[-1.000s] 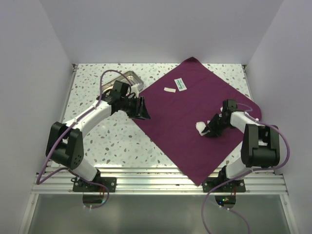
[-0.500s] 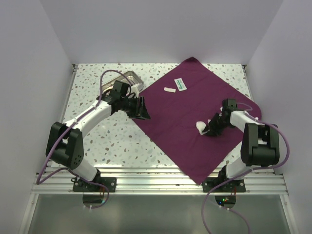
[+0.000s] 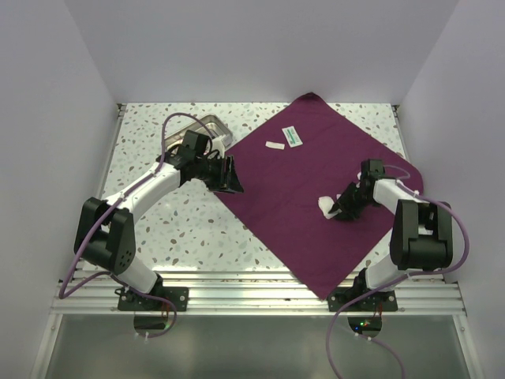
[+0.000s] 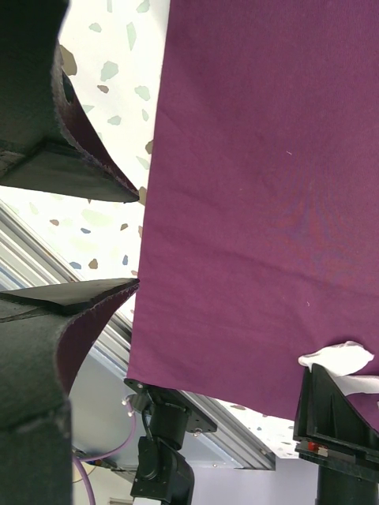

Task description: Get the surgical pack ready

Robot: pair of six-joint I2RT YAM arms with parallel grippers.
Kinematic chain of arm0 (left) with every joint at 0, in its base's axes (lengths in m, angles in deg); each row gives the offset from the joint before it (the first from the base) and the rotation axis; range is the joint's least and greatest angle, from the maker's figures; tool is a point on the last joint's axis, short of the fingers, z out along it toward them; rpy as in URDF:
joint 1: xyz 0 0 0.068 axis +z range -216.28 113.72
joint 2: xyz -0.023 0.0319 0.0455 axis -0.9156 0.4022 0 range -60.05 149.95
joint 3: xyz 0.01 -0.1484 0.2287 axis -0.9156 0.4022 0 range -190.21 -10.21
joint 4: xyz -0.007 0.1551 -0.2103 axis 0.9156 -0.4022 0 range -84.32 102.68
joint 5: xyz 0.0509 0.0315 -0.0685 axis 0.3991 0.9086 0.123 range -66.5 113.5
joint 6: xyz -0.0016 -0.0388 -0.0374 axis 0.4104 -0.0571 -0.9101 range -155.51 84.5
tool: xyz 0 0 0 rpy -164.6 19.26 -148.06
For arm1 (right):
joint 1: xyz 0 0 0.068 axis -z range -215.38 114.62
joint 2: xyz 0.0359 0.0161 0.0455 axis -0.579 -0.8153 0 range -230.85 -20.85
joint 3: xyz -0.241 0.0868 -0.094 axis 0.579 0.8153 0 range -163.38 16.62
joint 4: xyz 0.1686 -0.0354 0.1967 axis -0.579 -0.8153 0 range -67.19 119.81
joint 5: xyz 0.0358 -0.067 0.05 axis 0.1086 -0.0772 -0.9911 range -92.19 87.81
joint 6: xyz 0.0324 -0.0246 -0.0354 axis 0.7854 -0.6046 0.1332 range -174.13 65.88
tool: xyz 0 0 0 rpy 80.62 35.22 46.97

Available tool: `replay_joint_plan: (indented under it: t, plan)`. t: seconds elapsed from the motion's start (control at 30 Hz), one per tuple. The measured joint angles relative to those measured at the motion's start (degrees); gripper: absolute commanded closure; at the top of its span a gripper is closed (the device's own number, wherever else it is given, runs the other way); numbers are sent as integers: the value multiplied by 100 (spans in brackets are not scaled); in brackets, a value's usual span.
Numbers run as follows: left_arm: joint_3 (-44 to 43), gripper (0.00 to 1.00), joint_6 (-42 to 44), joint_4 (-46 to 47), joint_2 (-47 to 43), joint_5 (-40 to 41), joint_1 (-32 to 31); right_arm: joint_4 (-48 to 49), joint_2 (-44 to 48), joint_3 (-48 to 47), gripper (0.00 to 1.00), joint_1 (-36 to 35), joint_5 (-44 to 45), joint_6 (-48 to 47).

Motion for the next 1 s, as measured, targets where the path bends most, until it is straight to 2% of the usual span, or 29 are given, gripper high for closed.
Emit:
replay_joint_plan:
  t: [0.53,0.67,0.77,0.8,1.0]
  plan:
    - [0,53,-4,13,0,-33,0,17,-151,-208,65,33,214,-184]
    - [0,53,-4,20,0,-37,0,17,-153,-210,68,33,212,-188]
    - [0,53,-4,22,0,-39,0,17,-155,-210,77,35,219,-227]
    - [0,53,-4,22,0,-39,0,17,-157,-210,85,35,223,-238]
    - [0,53,-7,22,0,-37,0,-31,-118,-214,100,35,225,-273]
